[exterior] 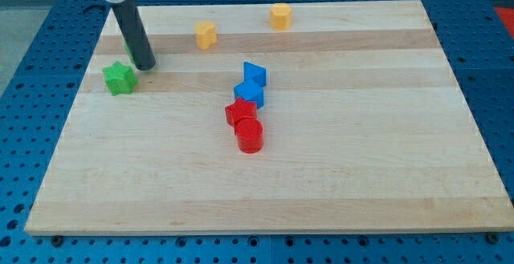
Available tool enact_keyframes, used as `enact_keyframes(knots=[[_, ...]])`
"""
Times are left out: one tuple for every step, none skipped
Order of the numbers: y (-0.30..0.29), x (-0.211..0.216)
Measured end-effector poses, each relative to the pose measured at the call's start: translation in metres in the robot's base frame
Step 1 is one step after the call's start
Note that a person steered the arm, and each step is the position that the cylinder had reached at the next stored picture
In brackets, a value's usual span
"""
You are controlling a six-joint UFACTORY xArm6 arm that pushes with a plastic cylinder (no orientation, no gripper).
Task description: Slide the green circle closer to the yellow heart
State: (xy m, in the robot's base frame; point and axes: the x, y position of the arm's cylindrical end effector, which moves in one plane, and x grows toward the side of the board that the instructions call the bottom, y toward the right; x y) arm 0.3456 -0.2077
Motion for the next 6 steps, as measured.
enact_keyframes(knots=[[-0.004,0.001],[-0.031,0.008],[-0.056,0.004],[-0.042,-0.019],[0.003,-0.040],[0.027,-0.043]])
